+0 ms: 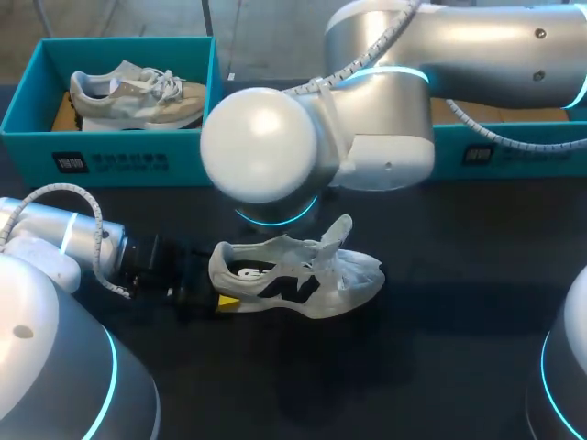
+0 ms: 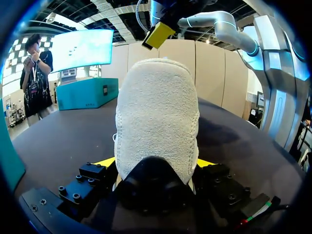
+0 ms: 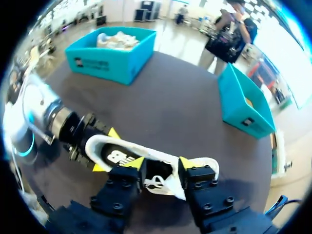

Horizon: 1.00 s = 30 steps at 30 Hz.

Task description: Take the shoe out of the shoebox, open the shoe tongue, remove and reinsert the insole, then place the shoe into the shoebox

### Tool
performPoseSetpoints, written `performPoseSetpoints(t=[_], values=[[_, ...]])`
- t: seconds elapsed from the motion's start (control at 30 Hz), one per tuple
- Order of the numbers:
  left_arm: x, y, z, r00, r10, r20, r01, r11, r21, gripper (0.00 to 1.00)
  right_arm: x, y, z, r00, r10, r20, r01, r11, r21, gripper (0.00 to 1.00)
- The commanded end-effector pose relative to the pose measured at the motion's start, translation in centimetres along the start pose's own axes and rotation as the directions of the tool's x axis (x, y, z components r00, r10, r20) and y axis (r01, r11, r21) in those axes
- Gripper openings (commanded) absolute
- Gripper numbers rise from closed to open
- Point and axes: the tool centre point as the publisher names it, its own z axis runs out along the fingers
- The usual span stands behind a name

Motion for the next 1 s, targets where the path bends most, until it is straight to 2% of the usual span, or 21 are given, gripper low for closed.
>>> performPoseSetpoints(t=[0.03, 0.2, 0.3, 0.47, 0.63, 0.77, 1.0], values=[[0.0, 0.2, -0.1, 1.0, 0.0, 0.002, 0.0, 1.0, 0.0, 0.0, 1.0, 0.4, 0.4, 0.984, -0.17, -0.057, 0.172, 0.985, 0.021, 0.0], [0.0, 0.2, -0.1, 1.0, 0.0, 0.002, 0.0, 1.0, 0.0, 0.0, 2.5, 0.5, 0.4, 0.929, -0.349, -0.123, 0.356, 0.934, 0.034, 0.0], [0.0, 0.2, -0.1, 1.0, 0.0, 0.002, 0.0, 1.0, 0.0, 0.0, 3.4, 0.3, 0.4, 0.866, -0.46, -0.196, 0.475, 0.879, 0.033, 0.0], [0.0, 0.2, -0.1, 1.0, 0.0, 0.002, 0.0, 1.0, 0.0, 0.0, 4.2, -0.1, 0.3, 0.78, -0.553, -0.295, 0.586, 0.809, 0.033, 0.0], [0.0, 0.2, -0.1, 1.0, 0.0, 0.002, 0.0, 1.0, 0.0, 0.0, 4.2, -0.8, 0.4, 0.71, -0.577, -0.403, 0.638, 0.77, 0.021, 0.0], [0.0, 0.2, -0.1, 1.0, 0.0, 0.002, 0.0, 1.0, 0.0, 0.0, 4.5, -1.3, 0.8, 0.663, -0.574, -0.481, 0.672, 0.74, 0.042, 0.0], [0.0, 0.2, -0.1, 1.0, 0.0, 0.002, 0.0, 1.0, 0.0, 0.0, 4.4, -1.5, 1.5, 0.634, -0.556, -0.538, 0.688, 0.722, 0.064, 0.0]])
